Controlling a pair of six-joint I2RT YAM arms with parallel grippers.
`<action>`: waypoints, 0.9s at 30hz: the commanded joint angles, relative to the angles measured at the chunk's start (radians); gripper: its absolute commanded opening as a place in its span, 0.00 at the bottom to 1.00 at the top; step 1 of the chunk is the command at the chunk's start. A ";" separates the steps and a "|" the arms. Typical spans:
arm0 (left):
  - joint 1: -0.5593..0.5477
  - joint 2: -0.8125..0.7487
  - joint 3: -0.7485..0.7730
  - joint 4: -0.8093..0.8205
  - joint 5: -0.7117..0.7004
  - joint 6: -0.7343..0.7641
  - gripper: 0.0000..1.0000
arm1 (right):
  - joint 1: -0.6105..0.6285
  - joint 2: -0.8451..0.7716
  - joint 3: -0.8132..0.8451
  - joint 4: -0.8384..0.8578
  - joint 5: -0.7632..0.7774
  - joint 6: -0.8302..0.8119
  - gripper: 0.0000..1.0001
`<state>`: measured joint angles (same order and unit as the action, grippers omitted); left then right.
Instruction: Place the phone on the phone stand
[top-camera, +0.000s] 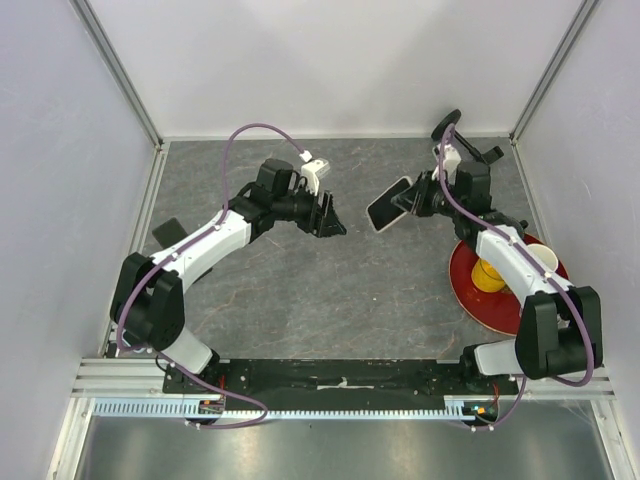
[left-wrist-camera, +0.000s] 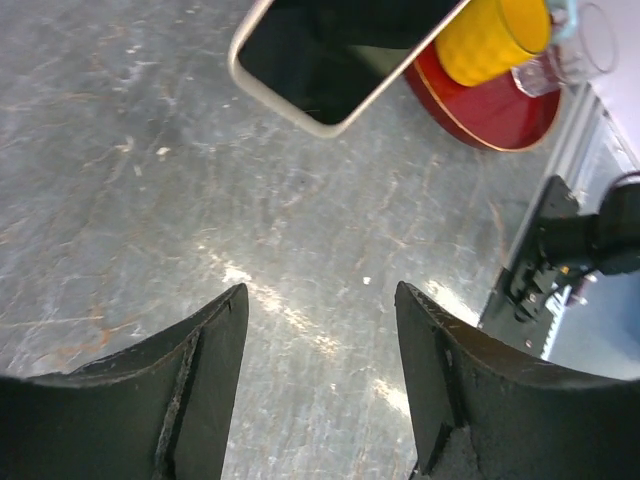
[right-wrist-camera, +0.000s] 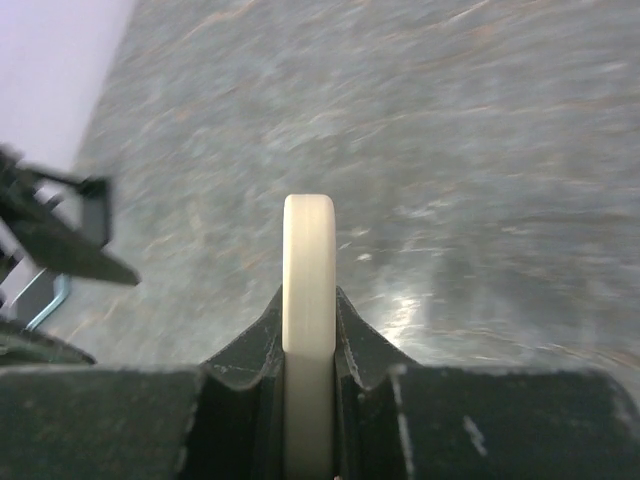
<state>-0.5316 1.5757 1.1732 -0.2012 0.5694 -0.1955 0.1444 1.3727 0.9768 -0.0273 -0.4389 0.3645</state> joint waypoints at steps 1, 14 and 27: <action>-0.001 -0.037 0.049 0.042 0.216 -0.019 0.70 | 0.007 -0.018 -0.111 0.302 -0.449 0.050 0.00; 0.013 -0.099 0.075 -0.047 0.384 0.108 0.75 | 0.148 -0.049 -0.110 0.294 -0.675 -0.001 0.00; 0.012 -0.046 0.069 -0.009 0.592 0.065 0.70 | 0.161 -0.109 -0.093 0.507 -0.698 0.177 0.00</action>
<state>-0.5121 1.4967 1.2205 -0.2207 1.0729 -0.1261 0.3054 1.3159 0.8394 0.2348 -1.0855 0.4248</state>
